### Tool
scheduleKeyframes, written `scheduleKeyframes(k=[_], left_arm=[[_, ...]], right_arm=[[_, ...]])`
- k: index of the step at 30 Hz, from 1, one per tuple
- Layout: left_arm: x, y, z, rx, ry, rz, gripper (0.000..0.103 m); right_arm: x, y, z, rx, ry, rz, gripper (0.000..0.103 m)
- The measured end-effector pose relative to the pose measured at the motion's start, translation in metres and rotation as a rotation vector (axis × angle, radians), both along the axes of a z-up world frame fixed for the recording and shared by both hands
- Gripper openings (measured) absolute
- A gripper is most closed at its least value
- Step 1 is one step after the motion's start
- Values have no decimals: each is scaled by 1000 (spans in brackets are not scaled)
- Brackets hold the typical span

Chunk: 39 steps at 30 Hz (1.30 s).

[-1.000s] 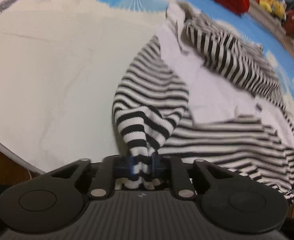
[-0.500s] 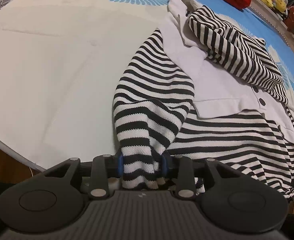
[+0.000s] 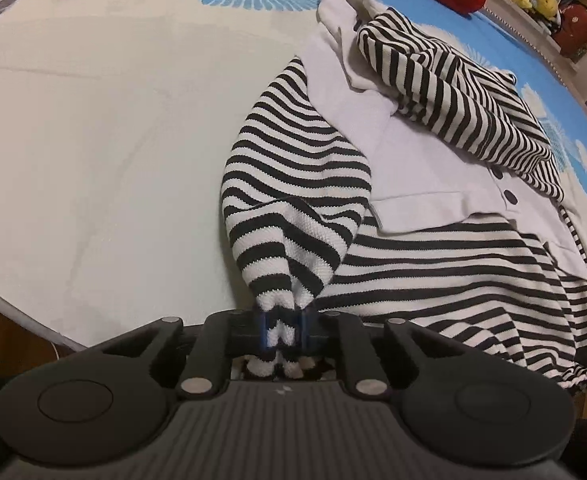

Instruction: Fold small clothes

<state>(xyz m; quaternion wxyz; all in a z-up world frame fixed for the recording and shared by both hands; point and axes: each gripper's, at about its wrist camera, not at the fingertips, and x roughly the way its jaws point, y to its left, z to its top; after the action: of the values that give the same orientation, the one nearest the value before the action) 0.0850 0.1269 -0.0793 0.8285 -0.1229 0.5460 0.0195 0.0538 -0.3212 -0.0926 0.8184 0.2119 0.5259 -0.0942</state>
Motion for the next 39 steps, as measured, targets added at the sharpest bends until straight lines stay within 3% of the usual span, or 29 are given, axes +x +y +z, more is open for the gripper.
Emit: scheduleKeyframes(k=[12, 15, 18, 24, 32, 39], left_arm=[[1, -2, -3, 15, -2, -13, 16], [0, -5, -3, 27, -10, -26, 14], [-3, -5, 2, 25, -45, -20, 8], [-8, -9, 22, 37, -132, -43, 8], [-14, 8, 95, -71, -238, -91, 7], [-63, 37, 170, -196, -323, -161, 7]], right_arm=[[0, 4, -2, -29, 10, 19, 14], [0, 5, -1, -36, 4, 26, 10], [-1, 6, 3, -49, -21, 31, 7], [-4, 0, 18, -29, -90, 9, 6], [-20, -19, 82, 57, -274, 28, 5], [-71, -27, 155, 98, -425, 133, 5]])
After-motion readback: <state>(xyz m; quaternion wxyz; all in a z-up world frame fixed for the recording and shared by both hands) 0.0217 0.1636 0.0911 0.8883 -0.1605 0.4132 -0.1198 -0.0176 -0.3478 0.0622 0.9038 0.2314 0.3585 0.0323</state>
